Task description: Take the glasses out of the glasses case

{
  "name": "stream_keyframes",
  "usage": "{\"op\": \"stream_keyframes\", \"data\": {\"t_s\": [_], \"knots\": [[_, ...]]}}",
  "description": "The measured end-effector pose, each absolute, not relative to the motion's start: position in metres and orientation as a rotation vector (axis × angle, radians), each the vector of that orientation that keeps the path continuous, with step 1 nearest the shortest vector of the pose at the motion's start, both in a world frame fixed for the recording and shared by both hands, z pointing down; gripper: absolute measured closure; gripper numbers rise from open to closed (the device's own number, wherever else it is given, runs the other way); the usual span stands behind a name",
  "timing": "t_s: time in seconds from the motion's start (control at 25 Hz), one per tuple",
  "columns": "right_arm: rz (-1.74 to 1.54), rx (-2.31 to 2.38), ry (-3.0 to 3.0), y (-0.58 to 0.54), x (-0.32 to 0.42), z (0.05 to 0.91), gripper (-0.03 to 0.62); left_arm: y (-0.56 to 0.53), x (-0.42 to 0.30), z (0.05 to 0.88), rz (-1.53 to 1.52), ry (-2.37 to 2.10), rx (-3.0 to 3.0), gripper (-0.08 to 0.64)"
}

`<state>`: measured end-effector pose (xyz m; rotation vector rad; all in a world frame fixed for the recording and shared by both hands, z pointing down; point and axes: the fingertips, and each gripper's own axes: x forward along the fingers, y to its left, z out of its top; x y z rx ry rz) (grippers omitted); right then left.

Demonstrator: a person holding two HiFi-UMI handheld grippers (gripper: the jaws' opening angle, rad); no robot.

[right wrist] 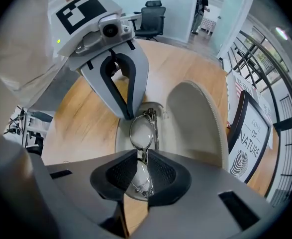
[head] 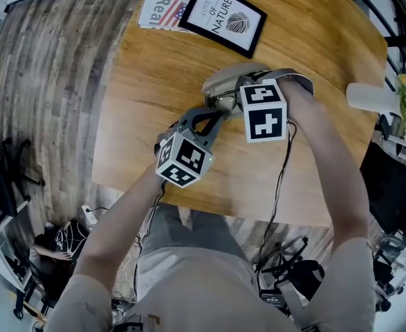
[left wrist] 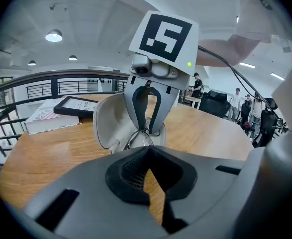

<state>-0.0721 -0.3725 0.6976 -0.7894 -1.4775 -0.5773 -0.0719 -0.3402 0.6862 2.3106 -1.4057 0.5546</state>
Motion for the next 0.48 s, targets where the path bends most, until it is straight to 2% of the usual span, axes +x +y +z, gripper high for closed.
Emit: {"op": "stream_keyframes", "data": {"t_s": [0.48], "knots": [[-0.524,-0.664,-1.548,-0.374,-0.068,0.680,0.543,-0.341,-0.074,0.688,0.530,-1.427,2.280,0.545]]}}
